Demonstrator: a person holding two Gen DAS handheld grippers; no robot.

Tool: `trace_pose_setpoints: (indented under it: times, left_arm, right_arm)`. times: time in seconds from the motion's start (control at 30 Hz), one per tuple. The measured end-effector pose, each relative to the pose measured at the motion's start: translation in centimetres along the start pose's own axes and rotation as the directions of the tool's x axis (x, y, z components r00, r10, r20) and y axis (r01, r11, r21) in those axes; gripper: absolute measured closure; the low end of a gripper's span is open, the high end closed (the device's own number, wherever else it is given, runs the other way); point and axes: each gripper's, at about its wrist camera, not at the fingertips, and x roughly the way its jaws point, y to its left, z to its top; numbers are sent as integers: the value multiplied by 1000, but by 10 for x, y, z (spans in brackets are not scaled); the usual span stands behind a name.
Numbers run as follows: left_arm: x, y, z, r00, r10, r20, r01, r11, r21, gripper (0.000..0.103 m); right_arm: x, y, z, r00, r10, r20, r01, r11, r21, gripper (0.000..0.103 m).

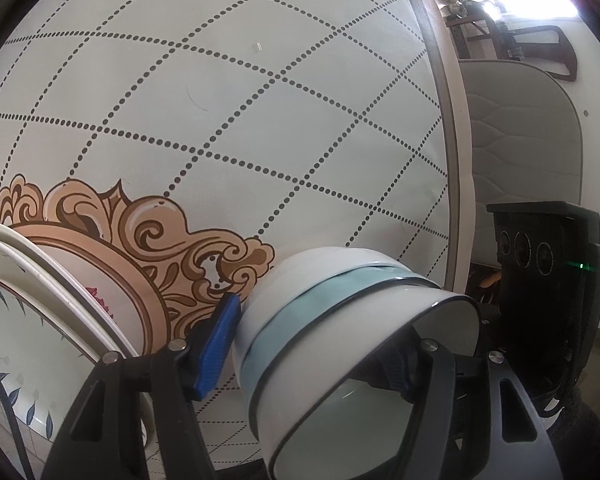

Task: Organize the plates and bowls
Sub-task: 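Lift the bowl stack with both grippers and carry it over the plates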

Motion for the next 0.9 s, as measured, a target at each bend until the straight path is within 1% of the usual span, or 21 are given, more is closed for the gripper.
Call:
trace_pose_setpoints:
  times: [0.3,0.47,0.67,0.9]
  left_arm:
    - [-10,-3,2,1000,10,5,-10,1000,7,43]
    - [-15,-3,3,1000,9,13,-9,1000,5,43]
    - [-29,-4,0,999,9,33,-9,1000,16,43]
    - [-56,3,-5,997,8,73,-9,1000,17,43]
  right_arm:
    - [-3,3,1,999,35,-11,-35,999,17,33]
    - [-8,13,2,1000,27,-12,-27,1000,3,33]
    - [-16,31,4,1000,20,-14,-21,999,-28,33]
    - [-24,63,4,1000,25,-13,-26,998,-64,33]
